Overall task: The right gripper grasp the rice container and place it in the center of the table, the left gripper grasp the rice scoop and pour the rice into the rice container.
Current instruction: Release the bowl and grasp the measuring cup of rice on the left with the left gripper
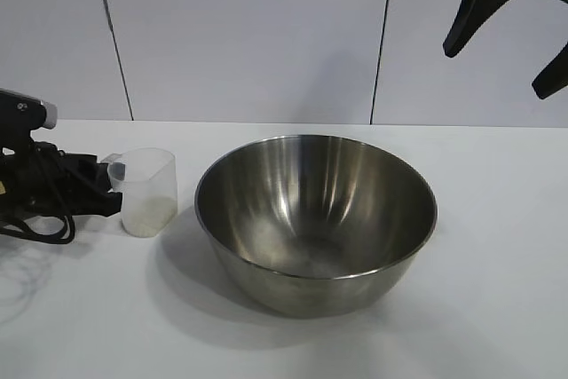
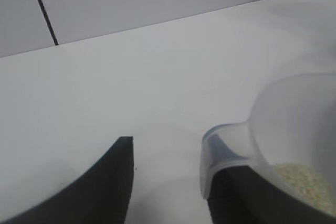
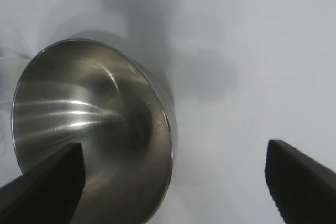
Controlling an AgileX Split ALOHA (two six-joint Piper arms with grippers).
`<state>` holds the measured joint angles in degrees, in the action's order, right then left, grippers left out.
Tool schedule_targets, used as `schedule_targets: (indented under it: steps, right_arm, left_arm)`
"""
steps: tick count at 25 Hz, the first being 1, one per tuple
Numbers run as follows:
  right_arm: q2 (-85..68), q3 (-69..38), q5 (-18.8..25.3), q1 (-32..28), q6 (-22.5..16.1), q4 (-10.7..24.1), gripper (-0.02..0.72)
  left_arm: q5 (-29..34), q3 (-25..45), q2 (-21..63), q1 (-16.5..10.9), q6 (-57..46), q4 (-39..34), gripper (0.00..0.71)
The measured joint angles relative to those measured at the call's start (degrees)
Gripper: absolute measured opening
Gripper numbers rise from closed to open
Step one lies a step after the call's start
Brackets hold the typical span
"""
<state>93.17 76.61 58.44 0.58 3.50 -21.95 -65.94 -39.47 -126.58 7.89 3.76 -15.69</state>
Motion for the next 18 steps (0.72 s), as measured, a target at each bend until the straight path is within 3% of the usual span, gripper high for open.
schedule_targets:
  steps: [6,8,18]
  right_arm:
    - [0.00,0.00,0.00,0.00,-0.01,0.00,0.639]
    - [0.00,0.00,0.00,0.00,-0.01,0.00,0.639]
    - [0.00,0.00,-0.12,0.00,-0.06,0.00,0.639]
  left_arm:
    - [0.00,0.00,0.00,0.00,0.00,0.00,0.071]
    - [0.00,0.00,0.00,0.00,0.00,0.00,0.028]
    - [0.29,0.00,5.33,0.00,0.00,-1.43,0.008]
